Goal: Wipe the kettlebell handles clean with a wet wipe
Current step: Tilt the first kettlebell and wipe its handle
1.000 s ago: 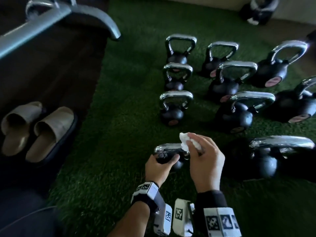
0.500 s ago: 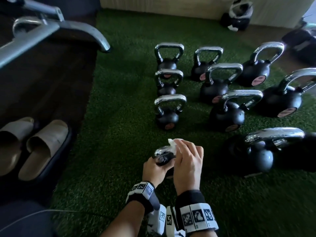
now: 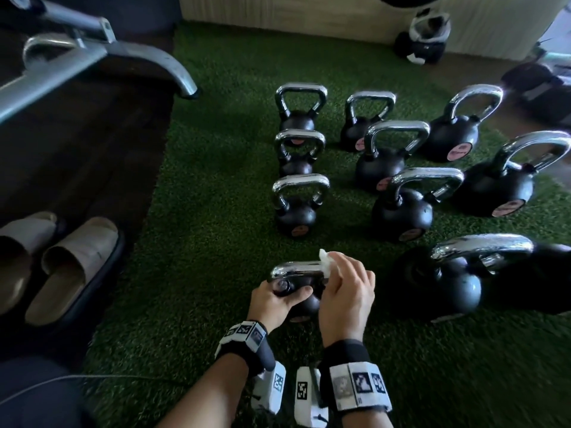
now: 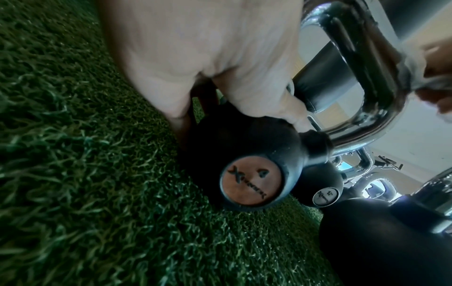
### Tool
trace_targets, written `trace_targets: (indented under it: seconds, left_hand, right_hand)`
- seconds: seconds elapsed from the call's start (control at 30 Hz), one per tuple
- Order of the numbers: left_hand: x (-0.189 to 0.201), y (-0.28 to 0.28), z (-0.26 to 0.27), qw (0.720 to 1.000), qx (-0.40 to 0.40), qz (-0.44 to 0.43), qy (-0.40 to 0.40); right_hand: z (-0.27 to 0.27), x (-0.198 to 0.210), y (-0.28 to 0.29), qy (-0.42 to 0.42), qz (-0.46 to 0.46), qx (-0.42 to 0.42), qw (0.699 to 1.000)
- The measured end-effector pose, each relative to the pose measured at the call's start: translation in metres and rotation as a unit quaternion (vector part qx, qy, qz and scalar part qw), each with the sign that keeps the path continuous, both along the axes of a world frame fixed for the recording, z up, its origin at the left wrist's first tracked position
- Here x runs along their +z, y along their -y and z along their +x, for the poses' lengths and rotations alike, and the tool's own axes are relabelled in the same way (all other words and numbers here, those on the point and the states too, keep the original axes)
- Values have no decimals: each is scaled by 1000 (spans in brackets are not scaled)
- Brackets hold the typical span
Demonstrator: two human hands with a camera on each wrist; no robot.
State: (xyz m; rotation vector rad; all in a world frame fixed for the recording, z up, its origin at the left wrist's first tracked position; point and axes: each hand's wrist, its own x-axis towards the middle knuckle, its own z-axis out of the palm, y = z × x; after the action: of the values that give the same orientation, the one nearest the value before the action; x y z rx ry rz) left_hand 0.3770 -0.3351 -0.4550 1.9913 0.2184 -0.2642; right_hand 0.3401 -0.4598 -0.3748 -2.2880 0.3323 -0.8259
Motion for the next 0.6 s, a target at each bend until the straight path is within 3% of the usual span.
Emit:
trace_targets:
  seconds: [0.1, 0.27, 0.43, 0.6]
  left_hand:
    - [0, 0, -2, 1000, -1, 2, -6]
    - [2, 2, -5, 1000, 9, 3, -3]
    - [6, 4, -10, 1000, 21, 0, -21]
    - [10, 4, -15, 998, 44, -30, -33]
  right_hand:
    - [-9, -4, -7, 17, -5, 25, 1000]
    - [-1, -5, 11, -21, 189, -72, 979]
    - [-7, 1, 8, -29, 240, -76, 967]
    - [-4, -15, 15, -44, 462, -119, 878]
